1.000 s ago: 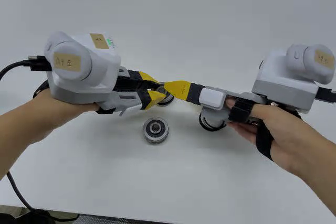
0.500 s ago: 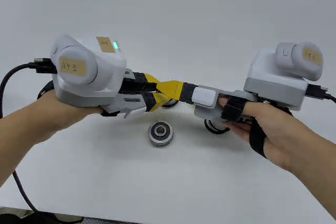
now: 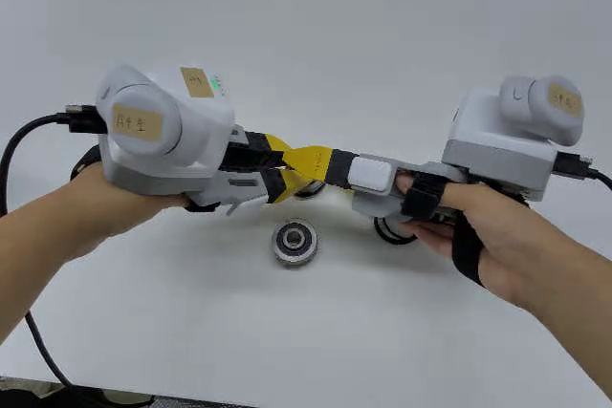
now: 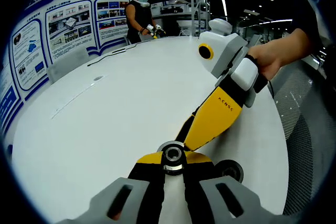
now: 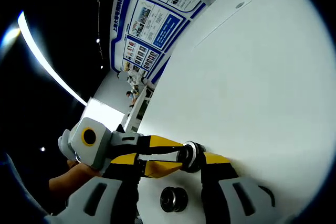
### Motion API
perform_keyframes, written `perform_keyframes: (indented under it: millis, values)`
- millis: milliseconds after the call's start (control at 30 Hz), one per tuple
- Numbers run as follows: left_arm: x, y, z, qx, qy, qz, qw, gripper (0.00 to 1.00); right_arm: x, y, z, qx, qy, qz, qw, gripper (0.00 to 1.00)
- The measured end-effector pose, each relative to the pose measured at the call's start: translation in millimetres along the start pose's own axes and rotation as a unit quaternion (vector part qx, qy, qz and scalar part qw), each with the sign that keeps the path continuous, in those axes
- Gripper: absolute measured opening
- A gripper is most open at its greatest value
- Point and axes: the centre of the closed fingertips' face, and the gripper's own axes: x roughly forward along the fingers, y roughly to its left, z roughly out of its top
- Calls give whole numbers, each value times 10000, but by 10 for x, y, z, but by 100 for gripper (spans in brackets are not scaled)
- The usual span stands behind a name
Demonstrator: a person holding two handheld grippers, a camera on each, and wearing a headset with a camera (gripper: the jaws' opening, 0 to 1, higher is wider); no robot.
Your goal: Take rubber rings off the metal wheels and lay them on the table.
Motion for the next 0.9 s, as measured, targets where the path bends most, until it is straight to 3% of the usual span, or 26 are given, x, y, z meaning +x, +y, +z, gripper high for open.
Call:
perform_keyframes:
  millis: [400,567,900]
  values:
    - [3,-2,0,-4,6,0,10000,12,-99,-33,39,346,-160,99,9992,37]
    - [2,-2,-1,0,11,-3,10000,12,-87,-52,18,317,-85,45,9995,34]
    - [5,-2,-2,0,13,-18,10000,12,-85,-228,7,409,-45,-309,9987,9]
